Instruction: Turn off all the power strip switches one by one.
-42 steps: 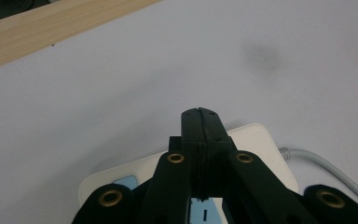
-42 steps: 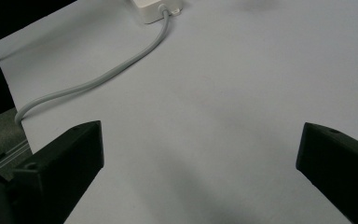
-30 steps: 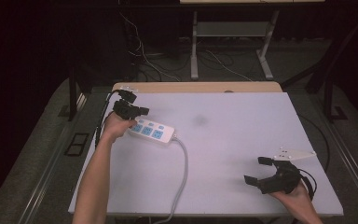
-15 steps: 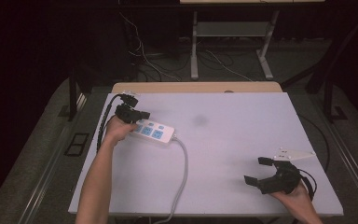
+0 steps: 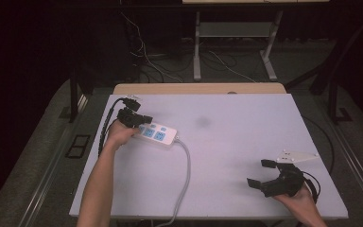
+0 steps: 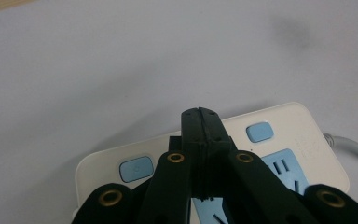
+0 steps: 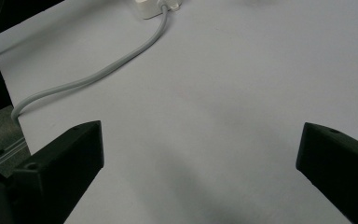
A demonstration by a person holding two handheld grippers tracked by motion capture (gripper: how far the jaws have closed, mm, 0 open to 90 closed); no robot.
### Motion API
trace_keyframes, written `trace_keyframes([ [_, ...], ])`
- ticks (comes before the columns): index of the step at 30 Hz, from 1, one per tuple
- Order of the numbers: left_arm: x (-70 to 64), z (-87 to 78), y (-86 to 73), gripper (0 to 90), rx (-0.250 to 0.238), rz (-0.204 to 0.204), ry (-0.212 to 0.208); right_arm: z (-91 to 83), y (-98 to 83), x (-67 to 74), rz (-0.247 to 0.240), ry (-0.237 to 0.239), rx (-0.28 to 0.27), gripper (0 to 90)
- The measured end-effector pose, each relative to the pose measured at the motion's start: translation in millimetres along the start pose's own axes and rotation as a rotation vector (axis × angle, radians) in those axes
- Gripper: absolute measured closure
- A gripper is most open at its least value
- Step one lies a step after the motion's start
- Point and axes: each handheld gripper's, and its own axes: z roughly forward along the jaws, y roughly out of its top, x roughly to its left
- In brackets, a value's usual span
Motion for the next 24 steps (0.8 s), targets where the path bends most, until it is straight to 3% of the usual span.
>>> trace_keyframes([
  [15, -4.3, 10.0, -3.3, 89.3, 0.035, 0.018, -0.011, 0.8, 0.3, 0.4, -0.004, -0.001, 0.007, 0.6],
  [24, -4.4, 11.6, -3.6, 89.3, 0.022, 0.022, -0.011, 1.0, 0.3, 0.1, -0.006, -0.001, 0.006, 0.6],
])
